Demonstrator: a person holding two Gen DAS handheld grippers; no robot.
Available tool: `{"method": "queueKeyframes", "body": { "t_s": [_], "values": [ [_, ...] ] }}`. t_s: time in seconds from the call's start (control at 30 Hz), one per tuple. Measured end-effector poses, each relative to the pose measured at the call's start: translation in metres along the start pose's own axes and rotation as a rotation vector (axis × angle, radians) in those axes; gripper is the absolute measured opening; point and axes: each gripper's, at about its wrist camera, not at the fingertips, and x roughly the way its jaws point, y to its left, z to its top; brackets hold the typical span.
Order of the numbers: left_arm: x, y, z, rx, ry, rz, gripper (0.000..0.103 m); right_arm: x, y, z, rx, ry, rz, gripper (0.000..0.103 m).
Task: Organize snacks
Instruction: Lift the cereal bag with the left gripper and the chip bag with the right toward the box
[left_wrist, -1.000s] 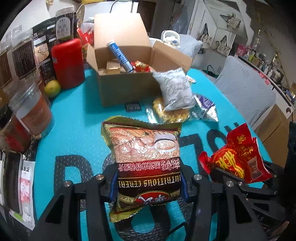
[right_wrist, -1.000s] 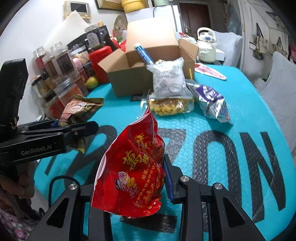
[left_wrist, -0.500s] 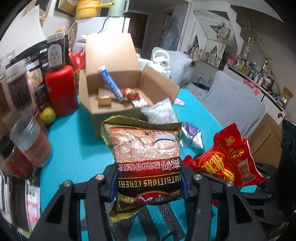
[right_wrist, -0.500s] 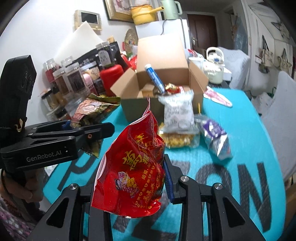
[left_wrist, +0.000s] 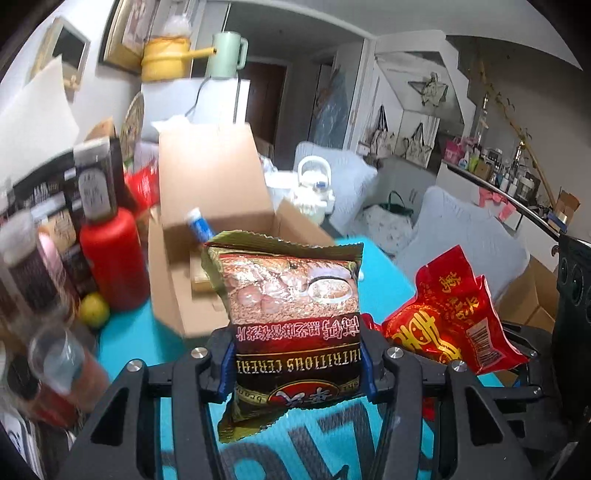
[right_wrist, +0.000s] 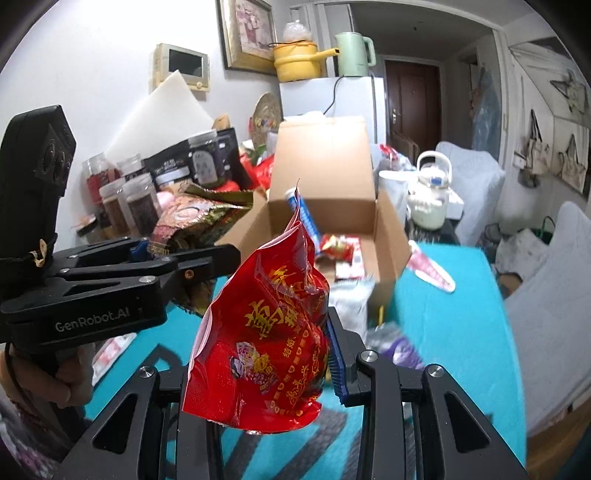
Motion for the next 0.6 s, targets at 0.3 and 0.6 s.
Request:
{"method": "queueKeyframes", "body": {
  "t_s": [0.3,0.6],
  "values": [
    [0.006,0.007,0.045,0.017,-0.127,0.034,0.05,0.006,-0.012,0.046,-0.058,-0.093,-0.02,0.034],
    [0.036,0.018,0.088,-0.014,-0.187,0.05,0.05,0.029,-0.028,0.089,-0.096,-0.139,-0.002,0.034]
  ]
}}
